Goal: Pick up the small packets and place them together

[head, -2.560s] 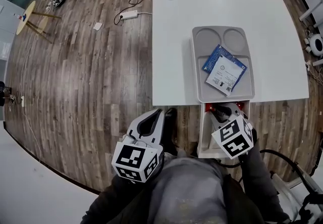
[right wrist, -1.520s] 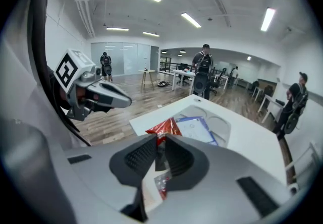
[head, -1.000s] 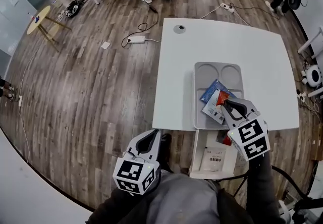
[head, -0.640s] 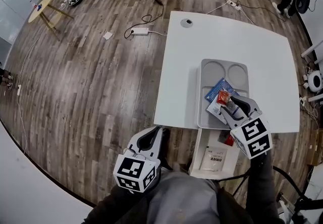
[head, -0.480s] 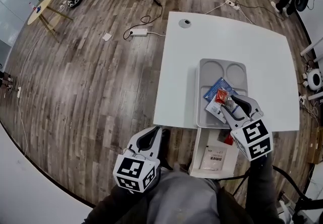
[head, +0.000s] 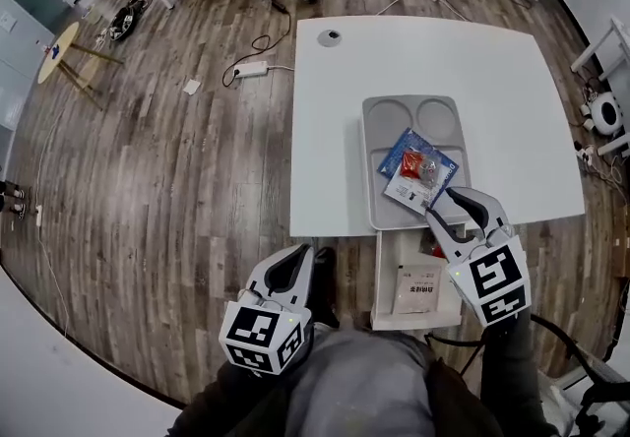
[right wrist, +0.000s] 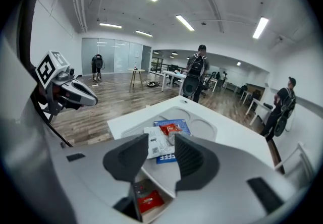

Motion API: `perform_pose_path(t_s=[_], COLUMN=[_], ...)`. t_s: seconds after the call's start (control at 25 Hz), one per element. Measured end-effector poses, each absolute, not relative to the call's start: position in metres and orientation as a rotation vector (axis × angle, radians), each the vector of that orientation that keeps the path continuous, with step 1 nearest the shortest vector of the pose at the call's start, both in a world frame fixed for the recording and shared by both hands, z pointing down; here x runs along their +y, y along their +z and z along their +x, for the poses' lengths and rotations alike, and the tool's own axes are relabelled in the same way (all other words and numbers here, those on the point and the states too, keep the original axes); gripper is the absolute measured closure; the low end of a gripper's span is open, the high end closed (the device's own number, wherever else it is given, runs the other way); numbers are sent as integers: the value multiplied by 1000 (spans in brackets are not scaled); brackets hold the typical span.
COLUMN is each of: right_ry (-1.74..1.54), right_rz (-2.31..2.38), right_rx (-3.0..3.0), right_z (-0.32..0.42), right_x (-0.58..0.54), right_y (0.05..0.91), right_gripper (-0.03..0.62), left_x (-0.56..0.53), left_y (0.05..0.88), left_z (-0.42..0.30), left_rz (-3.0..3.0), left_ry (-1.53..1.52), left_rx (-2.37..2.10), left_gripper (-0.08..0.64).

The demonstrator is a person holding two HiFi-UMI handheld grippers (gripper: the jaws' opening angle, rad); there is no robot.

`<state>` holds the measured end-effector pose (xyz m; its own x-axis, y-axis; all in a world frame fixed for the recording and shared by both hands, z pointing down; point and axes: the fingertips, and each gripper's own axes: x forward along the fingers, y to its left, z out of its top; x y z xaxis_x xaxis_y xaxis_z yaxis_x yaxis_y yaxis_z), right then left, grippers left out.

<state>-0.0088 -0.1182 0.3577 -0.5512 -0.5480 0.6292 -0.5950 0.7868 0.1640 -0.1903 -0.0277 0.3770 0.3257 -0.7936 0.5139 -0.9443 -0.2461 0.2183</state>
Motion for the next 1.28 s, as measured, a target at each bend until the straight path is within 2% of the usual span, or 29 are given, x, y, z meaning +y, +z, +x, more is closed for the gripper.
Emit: perform_pose_path(t_s=[0.32, 0.6, 1.28], right_ry=[239, 342, 363], right_rz=[855, 881, 951], right_rx=[-2318, -2095, -1781], right_z=[-7, -3, 8], right_x=[-70, -47, -61], right_y=[372, 428, 475], right_gripper=[428, 428, 428], left_x=[-33, -42, -77], left_y=[378, 383, 395], left_z=[-177, -163, -157], left_rz=[2195, 2266, 2350], left_ry=[465, 489, 536], left_rx=[-1415, -1295, -1127], left_gripper=[560, 560, 560])
